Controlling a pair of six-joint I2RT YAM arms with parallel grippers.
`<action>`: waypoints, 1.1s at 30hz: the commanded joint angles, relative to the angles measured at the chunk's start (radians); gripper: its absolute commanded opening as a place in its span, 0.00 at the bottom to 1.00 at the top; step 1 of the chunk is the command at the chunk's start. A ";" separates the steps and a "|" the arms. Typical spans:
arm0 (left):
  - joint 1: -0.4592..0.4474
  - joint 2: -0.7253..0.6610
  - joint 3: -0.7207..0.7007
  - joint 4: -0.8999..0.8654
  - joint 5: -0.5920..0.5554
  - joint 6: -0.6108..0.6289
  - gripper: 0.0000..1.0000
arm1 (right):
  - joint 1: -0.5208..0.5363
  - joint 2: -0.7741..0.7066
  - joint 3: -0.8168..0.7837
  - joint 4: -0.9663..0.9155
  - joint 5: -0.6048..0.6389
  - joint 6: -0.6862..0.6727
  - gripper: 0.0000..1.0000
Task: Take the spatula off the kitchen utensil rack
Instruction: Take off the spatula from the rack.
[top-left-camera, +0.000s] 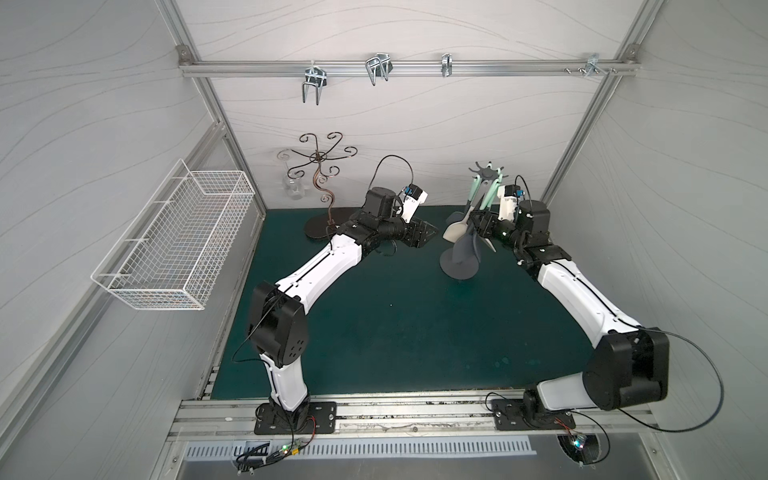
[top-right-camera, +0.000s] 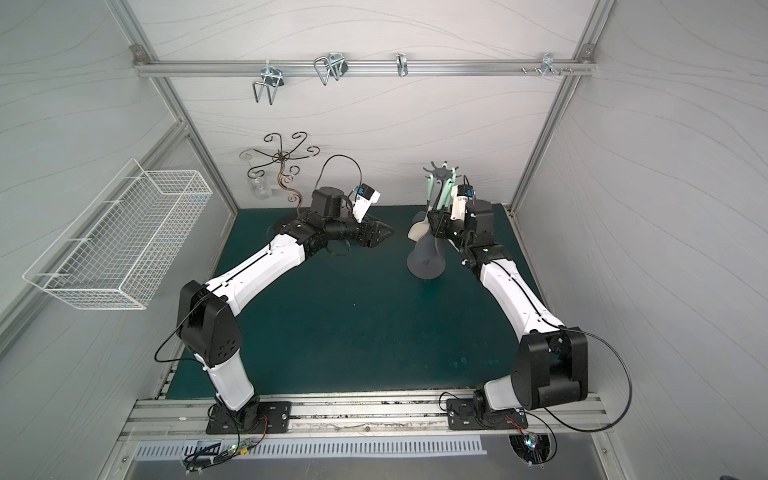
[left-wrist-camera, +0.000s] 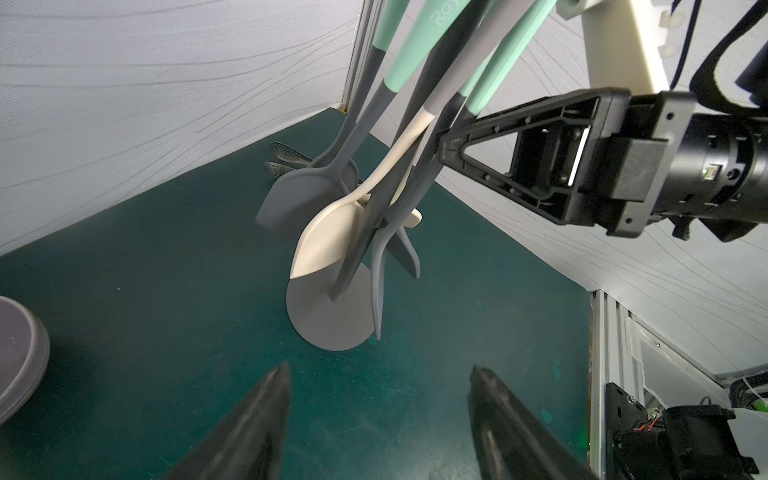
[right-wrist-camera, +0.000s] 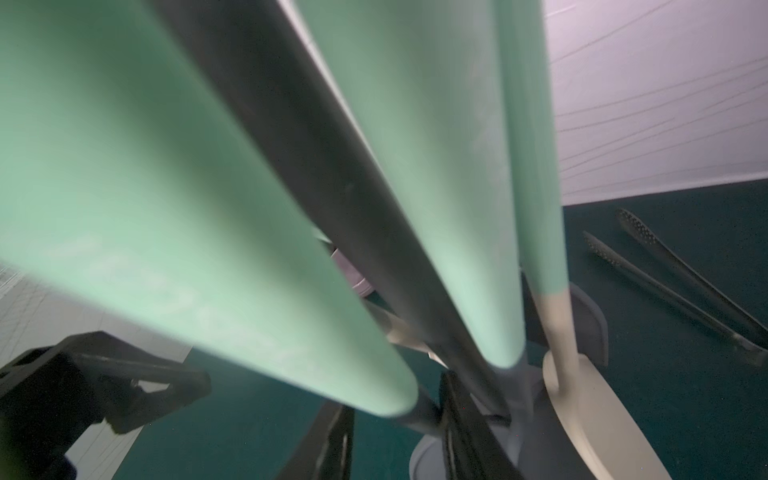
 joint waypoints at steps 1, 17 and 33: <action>0.005 0.003 0.002 0.053 0.013 0.003 0.72 | 0.039 -0.014 -0.042 0.102 0.085 -0.035 0.33; 0.007 -0.003 0.000 0.037 0.002 0.024 0.72 | 0.080 -0.065 -0.155 0.236 0.261 -0.026 0.00; 0.032 0.011 0.042 0.021 0.028 -0.025 0.72 | 0.076 -0.216 -0.079 -0.071 0.275 -0.183 0.00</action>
